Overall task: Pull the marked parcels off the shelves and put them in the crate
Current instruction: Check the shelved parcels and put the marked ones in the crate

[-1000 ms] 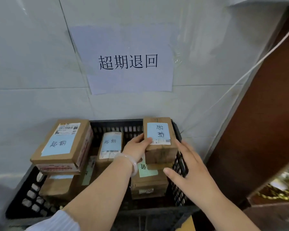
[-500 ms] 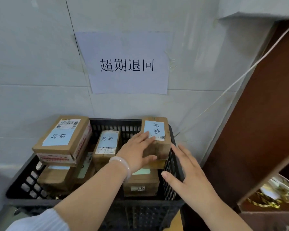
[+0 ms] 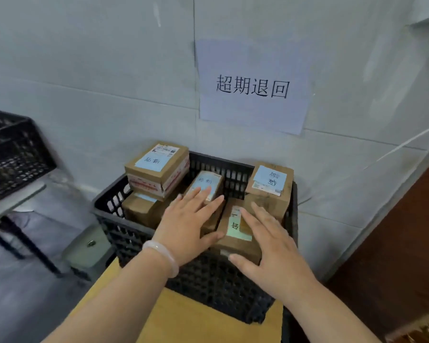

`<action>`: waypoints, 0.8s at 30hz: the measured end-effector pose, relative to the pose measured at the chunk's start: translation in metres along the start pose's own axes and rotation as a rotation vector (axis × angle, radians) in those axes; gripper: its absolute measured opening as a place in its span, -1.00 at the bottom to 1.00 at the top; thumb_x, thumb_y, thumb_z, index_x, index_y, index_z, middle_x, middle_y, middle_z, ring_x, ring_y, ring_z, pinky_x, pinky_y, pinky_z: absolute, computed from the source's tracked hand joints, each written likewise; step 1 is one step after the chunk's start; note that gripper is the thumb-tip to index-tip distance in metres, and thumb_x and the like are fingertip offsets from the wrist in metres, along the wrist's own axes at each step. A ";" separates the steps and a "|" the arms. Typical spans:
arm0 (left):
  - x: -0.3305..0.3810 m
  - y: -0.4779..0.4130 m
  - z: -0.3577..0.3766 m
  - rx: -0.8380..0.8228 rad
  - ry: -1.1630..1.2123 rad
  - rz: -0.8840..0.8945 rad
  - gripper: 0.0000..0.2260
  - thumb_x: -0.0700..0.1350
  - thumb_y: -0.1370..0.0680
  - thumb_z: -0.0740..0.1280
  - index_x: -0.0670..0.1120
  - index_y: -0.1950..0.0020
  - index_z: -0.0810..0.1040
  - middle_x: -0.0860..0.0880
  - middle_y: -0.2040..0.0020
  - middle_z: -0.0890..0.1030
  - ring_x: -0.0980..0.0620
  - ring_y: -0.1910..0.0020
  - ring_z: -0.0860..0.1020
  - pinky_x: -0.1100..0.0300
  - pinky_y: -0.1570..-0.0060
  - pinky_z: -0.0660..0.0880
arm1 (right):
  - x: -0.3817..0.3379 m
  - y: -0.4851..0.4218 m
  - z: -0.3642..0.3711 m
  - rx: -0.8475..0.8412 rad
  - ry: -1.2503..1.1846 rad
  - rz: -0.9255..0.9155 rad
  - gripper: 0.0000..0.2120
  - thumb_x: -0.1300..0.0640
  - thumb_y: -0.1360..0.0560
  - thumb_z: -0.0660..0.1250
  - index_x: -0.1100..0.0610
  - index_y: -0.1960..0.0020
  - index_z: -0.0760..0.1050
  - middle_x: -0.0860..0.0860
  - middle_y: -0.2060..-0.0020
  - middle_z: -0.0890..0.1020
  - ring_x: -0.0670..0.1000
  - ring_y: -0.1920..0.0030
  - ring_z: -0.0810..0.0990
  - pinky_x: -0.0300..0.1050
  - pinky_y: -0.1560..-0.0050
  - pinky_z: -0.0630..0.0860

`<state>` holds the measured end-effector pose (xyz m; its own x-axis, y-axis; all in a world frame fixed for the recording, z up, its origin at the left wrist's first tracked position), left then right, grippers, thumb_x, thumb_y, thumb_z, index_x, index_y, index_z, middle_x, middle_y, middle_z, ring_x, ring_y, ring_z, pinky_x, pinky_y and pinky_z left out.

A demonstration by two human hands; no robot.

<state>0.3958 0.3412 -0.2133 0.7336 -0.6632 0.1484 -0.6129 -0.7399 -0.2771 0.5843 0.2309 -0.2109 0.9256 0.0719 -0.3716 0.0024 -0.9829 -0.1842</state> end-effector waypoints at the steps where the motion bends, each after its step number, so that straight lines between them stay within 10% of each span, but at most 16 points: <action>1: -0.008 0.020 -0.004 0.020 -0.012 -0.055 -0.33 0.36 -0.51 0.14 0.22 -0.57 0.04 0.07 -0.61 0.03 0.04 -0.59 -0.04 -0.07 -0.54 0.01 | -0.011 -0.005 0.008 -0.011 0.009 -0.071 -0.18 -0.46 -0.40 0.12 -0.41 -0.44 -0.35 -0.41 -0.43 -0.32 -0.35 -0.40 -0.40 -0.11 -0.47 -0.18; 24: -0.166 0.529 -0.168 0.218 -0.366 -1.263 -0.30 0.34 -0.51 0.22 0.23 -0.57 0.01 0.06 -0.61 0.03 0.04 -0.59 -0.03 -0.06 -0.52 -0.07 | -0.509 0.039 0.210 -0.331 -0.130 -1.173 -0.14 -0.43 -0.42 0.11 -0.22 -0.54 -0.24 -0.12 -0.57 -0.19 -0.13 -0.53 -0.30 0.02 -0.52 -0.28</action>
<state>-0.0995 0.0413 -0.2246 0.8170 0.5535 0.1615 0.5754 -0.7650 -0.2893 0.0336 0.1918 -0.2202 0.2531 0.9403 -0.2275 0.9229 -0.3052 -0.2347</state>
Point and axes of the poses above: each hand's wrist, its own y-axis away from the middle knuckle, its own z-axis out of the palm, x = y × z, the point moved 1 cm from there along -y, towards the middle knuckle
